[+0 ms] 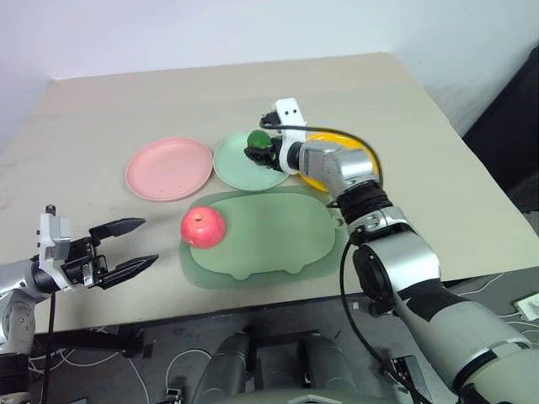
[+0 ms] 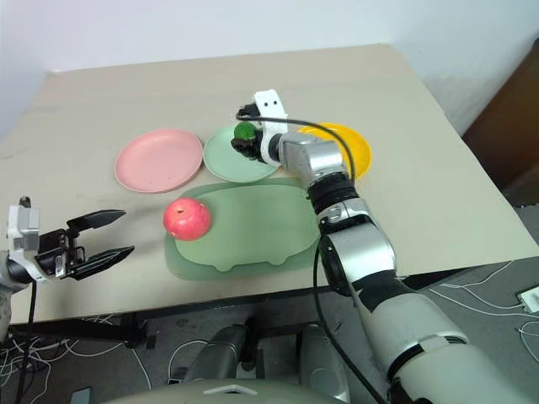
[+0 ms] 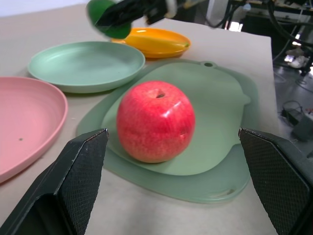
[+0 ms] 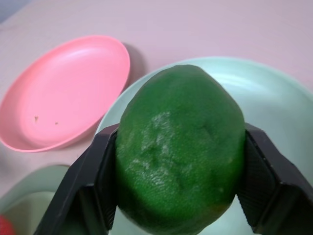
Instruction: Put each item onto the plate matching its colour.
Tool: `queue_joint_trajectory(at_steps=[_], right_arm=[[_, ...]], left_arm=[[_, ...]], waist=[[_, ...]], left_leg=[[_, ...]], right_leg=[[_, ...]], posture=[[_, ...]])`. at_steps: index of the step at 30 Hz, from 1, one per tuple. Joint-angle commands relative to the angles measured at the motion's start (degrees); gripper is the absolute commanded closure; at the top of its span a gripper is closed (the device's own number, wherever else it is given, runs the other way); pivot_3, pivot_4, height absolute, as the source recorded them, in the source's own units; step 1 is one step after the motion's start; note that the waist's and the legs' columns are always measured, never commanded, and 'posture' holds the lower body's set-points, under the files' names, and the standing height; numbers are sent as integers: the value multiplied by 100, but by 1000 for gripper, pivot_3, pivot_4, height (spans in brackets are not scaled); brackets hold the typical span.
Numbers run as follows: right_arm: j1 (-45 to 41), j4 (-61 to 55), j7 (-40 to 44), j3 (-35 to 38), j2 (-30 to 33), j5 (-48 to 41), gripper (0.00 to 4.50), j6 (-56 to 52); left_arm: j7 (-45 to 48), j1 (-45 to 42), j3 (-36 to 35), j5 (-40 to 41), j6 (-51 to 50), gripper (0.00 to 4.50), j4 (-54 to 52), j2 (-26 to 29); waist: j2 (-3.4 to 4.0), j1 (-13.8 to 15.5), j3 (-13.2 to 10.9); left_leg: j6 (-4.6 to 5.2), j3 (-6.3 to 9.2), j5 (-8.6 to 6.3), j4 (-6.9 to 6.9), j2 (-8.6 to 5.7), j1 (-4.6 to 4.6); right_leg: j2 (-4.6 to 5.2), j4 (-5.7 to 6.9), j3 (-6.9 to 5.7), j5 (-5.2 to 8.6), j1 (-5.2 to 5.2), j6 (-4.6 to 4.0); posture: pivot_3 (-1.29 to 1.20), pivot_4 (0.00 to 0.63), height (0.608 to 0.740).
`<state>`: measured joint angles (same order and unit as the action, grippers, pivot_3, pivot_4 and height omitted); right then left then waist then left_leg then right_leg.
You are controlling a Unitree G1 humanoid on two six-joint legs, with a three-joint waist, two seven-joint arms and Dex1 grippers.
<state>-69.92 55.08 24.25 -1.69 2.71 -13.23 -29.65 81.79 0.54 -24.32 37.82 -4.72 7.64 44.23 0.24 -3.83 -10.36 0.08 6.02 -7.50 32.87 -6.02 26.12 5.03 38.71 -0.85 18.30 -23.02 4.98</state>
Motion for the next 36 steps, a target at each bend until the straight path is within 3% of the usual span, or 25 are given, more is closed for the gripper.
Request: queue_joint_trajectory(at_steps=[1,6,7,9,13,18,22,27,31,36], right_arm=[[-207,552,-57,162,-117,164,1729,737],[-208,742,27,310,-146,185,87,1051],[-183,702,76,333,-122,178,37,1057],[-99,398,247,402,-13,107,37,953],[718,-2302,1133,488,594,-657,37,-521],[2110,-5304,2058,481,1861,-1697,37,-2093],[3010,-6484,2894,810,2920,-2324,37,-2325],[4040,-6791,3881,1534,3875,-2540,37,-1374],[4604,-6487,4593,1969,4222,-2499,37,-448],[5380,-5753,6077,2275,5188,-2461,37,211]], left_arm=[[-46,56,-128,76,7,0,-185,2],[-101,71,-98,91,-23,0,-260,7],[-108,66,-86,86,-28,0,-265,5],[-134,29,-47,65,-31,0,-274,-9],[-282,-164,78,-18,-29,0,-288,-37],[-547,-499,217,-92,-200,0,-244,-45],[-491,-801,393,-221,-223,0,-58,40],[-303,-1199,645,-448,-181,0,285,138],[-246,-1409,807,-589,-178,0,401,185],[-117,-1709,1065,-755,-138,0,588,143]], waist=[[0,1,0],[1,-8,-1],[1,-10,-1],[2,-12,-2],[1,73,-1],[-1,175,0],[-1,150,-2],[-6,137,-2],[-6,142,-3],[-6,251,-4]], left_leg=[[-4,0,3,0,0,0],[-29,3,8,1,2,-4],[-33,5,8,1,6,-9],[-36,9,8,0,9,-19],[-37,14,9,1,12,-19],[-37,12,7,-4,11,-13],[-36,4,6,-5,9,-7],[-35,1,5,4,10,22],[-32,1,6,4,11,28],[-17,1,8,13,9,27]], right_leg=[[0,6,1,0,-4,0],[-4,42,9,0,-21,-5],[-8,45,10,0,-20,-8],[-16,47,16,7,-17,-25],[-25,45,26,7,-19,-30],[-20,34,30,8,-22,-30],[-7,28,32,17,-23,-44],[-4,23,31,17,-28,-43],[-4,15,28,16,-25,-40],[-3,1,24,13,-11,-37]], posture=[[0,150,737],[0,150,737],[0,150,737],[0,150,737],[0,150,737],[0,150,737],[0,150,737],[0,150,737],[0,150,737],[0,150,737]])
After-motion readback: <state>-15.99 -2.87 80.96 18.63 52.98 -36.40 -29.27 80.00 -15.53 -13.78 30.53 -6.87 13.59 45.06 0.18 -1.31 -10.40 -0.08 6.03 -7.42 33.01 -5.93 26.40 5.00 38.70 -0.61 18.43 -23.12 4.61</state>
